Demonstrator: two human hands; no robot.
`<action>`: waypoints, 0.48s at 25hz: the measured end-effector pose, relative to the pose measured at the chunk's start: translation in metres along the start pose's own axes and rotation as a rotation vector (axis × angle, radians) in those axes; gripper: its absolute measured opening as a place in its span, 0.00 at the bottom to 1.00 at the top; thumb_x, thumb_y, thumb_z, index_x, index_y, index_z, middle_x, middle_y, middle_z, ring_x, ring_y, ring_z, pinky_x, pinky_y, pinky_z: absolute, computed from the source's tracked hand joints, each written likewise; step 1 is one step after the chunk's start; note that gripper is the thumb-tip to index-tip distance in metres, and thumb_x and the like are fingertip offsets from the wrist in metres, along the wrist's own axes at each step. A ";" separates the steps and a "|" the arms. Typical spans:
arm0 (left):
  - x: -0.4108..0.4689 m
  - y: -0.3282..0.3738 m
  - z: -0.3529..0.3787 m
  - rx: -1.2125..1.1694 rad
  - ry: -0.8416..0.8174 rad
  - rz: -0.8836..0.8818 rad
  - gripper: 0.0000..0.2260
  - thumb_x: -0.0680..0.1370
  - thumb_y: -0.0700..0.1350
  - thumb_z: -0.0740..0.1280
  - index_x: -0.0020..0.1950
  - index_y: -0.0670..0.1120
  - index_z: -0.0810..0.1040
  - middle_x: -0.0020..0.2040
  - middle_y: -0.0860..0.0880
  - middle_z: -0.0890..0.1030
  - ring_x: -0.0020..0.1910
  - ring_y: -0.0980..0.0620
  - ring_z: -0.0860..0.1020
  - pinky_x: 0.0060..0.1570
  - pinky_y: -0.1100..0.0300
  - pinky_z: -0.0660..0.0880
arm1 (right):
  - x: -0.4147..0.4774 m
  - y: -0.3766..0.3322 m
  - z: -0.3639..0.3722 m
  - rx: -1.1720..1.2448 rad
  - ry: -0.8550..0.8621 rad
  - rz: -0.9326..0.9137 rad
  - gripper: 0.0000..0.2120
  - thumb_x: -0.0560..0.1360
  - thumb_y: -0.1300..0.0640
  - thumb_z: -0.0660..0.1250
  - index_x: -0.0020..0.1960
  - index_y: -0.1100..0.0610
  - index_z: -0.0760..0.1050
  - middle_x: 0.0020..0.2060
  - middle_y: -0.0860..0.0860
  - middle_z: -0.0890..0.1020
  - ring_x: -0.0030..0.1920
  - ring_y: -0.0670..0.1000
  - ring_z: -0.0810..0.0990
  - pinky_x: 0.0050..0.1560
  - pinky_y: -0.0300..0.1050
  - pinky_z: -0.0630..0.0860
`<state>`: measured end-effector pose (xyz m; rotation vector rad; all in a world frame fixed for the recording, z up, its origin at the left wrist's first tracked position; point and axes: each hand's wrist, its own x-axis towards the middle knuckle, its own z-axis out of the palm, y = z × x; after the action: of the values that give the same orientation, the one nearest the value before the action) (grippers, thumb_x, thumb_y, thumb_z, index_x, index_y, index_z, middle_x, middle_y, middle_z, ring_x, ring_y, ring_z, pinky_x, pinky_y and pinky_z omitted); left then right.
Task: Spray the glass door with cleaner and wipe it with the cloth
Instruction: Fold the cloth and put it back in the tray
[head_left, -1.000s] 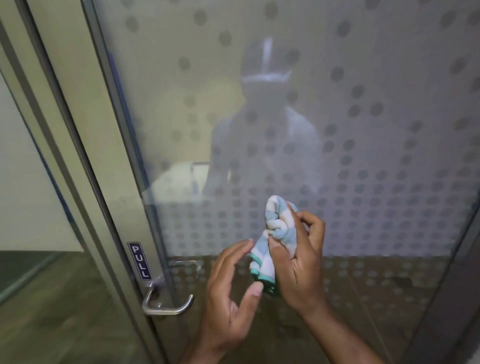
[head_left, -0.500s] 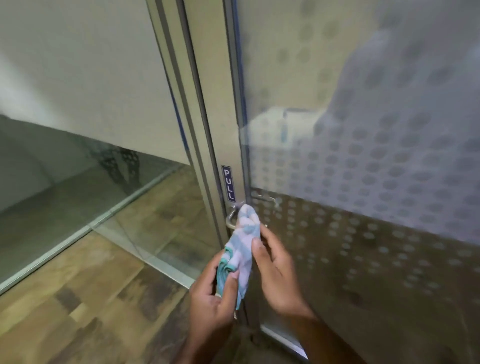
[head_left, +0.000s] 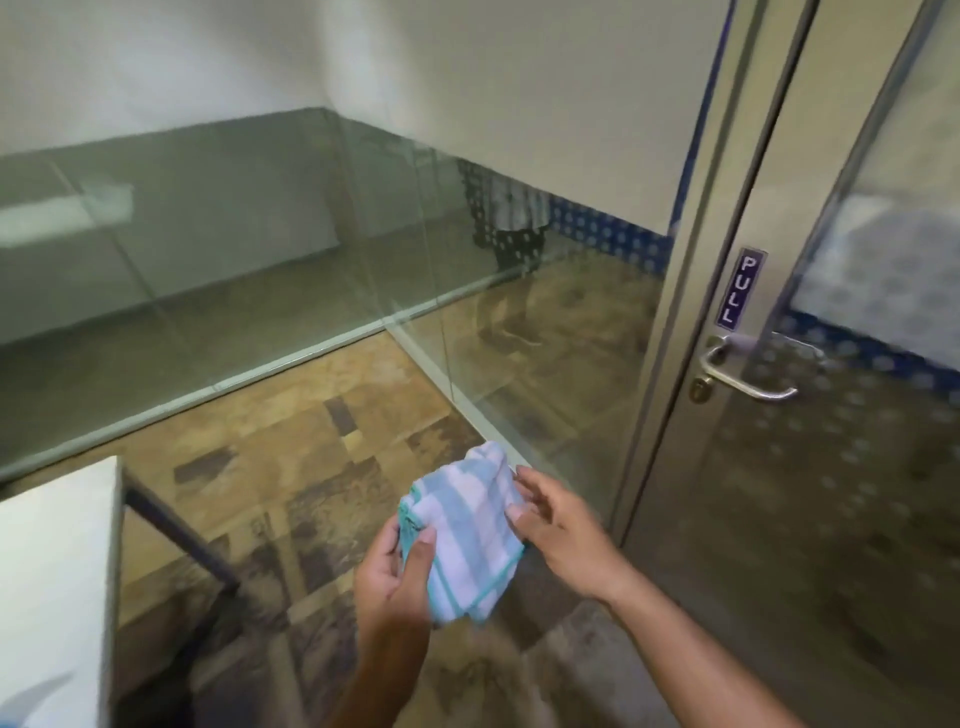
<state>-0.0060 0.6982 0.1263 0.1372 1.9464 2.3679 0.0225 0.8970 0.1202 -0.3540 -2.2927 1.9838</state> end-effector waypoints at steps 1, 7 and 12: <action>-0.004 0.002 -0.028 -0.027 0.030 -0.002 0.10 0.84 0.33 0.67 0.59 0.45 0.84 0.50 0.52 0.90 0.47 0.57 0.86 0.46 0.64 0.83 | -0.002 -0.005 0.027 -0.015 -0.028 0.002 0.25 0.80 0.51 0.70 0.75 0.55 0.73 0.67 0.50 0.84 0.66 0.44 0.82 0.68 0.46 0.79; -0.037 0.028 -0.202 -0.023 0.259 -0.020 0.10 0.85 0.33 0.64 0.58 0.43 0.84 0.49 0.51 0.90 0.44 0.60 0.86 0.45 0.66 0.84 | -0.027 -0.023 0.199 -0.095 -0.083 0.017 0.18 0.74 0.53 0.75 0.63 0.45 0.80 0.54 0.57 0.88 0.54 0.58 0.87 0.57 0.59 0.83; -0.077 0.043 -0.336 0.214 0.439 -0.032 0.05 0.85 0.39 0.69 0.59 0.46 0.83 0.49 0.55 0.88 0.47 0.56 0.85 0.47 0.64 0.82 | -0.055 -0.030 0.328 -0.223 -0.198 0.002 0.14 0.74 0.57 0.77 0.58 0.45 0.81 0.43 0.46 0.85 0.42 0.47 0.82 0.46 0.45 0.79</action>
<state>0.0316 0.3541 0.1026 -0.4361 2.3607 2.3103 0.0007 0.5641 0.1045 -0.1824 -2.6445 1.8428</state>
